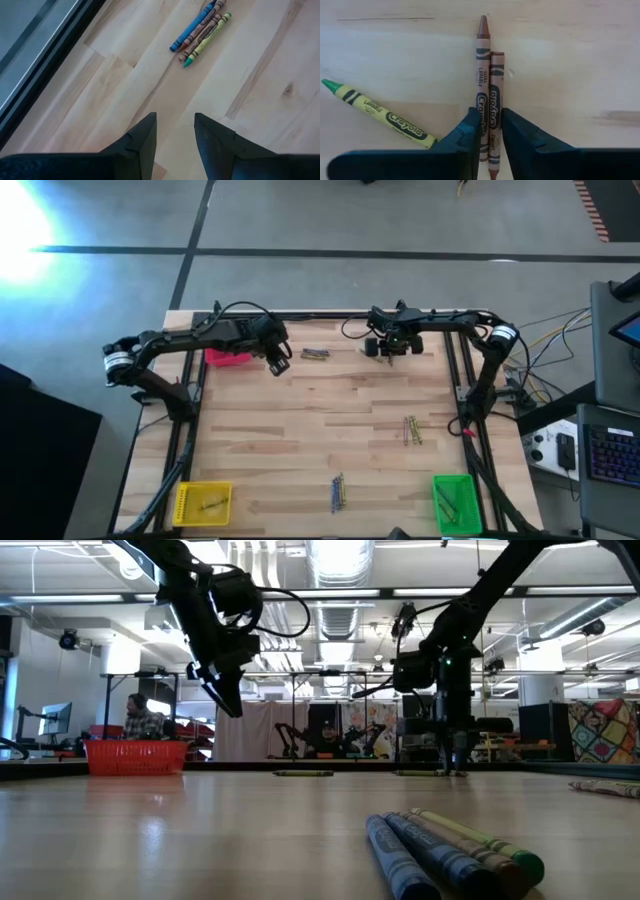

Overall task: Sort crayons
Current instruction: Put the brown crayon into the yellow bin

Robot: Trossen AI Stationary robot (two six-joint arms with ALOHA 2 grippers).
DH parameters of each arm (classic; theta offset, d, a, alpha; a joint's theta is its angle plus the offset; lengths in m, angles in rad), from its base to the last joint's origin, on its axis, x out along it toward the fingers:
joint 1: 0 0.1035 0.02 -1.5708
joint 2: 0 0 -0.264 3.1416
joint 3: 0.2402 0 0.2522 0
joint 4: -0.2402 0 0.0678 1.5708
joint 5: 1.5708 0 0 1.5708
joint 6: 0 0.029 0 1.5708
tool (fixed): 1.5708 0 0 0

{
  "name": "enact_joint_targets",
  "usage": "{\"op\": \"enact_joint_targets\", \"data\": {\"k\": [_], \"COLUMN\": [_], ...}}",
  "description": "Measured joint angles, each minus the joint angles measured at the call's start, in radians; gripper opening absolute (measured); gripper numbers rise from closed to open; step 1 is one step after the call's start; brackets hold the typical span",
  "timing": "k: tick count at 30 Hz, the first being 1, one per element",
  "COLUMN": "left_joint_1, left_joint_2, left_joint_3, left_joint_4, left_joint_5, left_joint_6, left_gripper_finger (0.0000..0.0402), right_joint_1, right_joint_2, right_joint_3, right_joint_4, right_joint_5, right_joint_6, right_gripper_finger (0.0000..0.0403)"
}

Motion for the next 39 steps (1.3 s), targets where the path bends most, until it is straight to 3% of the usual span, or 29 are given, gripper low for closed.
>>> {"op": "enact_joint_targets", "data": {"k": [8, 23, 35, 39], "left_joint_1": [0.000, -0.001, -0.005, -0.010], "left_joint_2": [0.000, -0.001, -0.001, -0.001], "left_joint_3": [0.000, 0.000, 0.000, 0.000], "left_joint_4": [-0.009, -0.007, 0.001, 0.001], "left_joint_5": [0.040, 0.061, 0.090, 0.097], "left_joint_6": [-0.051, -0.109, -0.162, -0.166], "left_gripper_finger": [0.0116, 0.0116, 0.0116, 0.0116], "right_joint_1": [0.040, 0.060, 0.031, 0.020], "right_joint_2": [-0.028, -0.288, -0.290, -0.290], "right_joint_3": [-0.025, -0.044, -0.187, -0.228], "right_joint_4": [-0.022, -0.050, -0.095, -0.088], "right_joint_5": [-0.036, -0.040, 0.162, 0.183], "right_joint_6": [-0.021, -0.011, 0.077, 0.083], "right_gripper_finger": [0.0041, 0.0037, 0.0038, 0.0038]}}
